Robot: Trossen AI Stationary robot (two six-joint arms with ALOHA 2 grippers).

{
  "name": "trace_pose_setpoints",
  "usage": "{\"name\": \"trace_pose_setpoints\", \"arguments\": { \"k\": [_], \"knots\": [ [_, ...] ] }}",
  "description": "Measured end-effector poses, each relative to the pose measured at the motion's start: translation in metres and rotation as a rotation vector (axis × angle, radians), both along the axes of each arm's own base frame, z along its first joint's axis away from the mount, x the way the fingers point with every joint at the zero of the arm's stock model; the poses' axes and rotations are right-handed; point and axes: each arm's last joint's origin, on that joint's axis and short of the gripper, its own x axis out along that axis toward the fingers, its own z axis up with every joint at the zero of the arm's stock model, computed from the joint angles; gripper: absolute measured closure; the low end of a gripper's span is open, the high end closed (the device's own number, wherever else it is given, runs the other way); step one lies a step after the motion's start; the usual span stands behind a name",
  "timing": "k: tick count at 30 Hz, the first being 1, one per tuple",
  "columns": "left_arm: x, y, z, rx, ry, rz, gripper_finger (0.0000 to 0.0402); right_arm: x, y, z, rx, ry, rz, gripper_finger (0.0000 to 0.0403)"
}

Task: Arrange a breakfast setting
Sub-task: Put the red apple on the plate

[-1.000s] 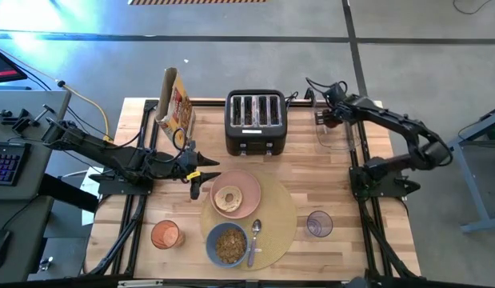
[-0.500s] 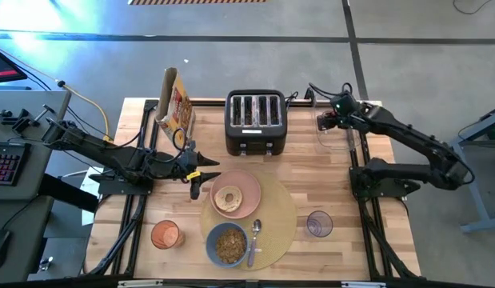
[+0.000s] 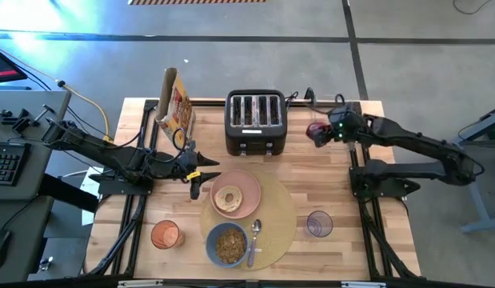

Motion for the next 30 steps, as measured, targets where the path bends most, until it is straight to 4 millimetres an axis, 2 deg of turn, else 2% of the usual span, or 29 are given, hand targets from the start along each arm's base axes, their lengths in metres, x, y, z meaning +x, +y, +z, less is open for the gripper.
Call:
{"name": "trace_pose_setpoints", "arguments": {
  "k": [6,11,30],
  "knots": [
    [0.000,0.000,0.000,0.000,0.000,0.000,0.0251,0.022,0.025,0.003,0.006,-0.090,0.181,0.0201],
    [0.000,0.000,0.000,0.000,0.000,0.000,0.0251,0.046,0.045,-0.002,0.008,-0.123,0.305,0.0201],
    [0.000,0.000,0.000,0.000,0.000,0.000,0.0251,0.135,0.106,-0.045,-0.009,-0.253,0.543,0.0201]
  ]
}}
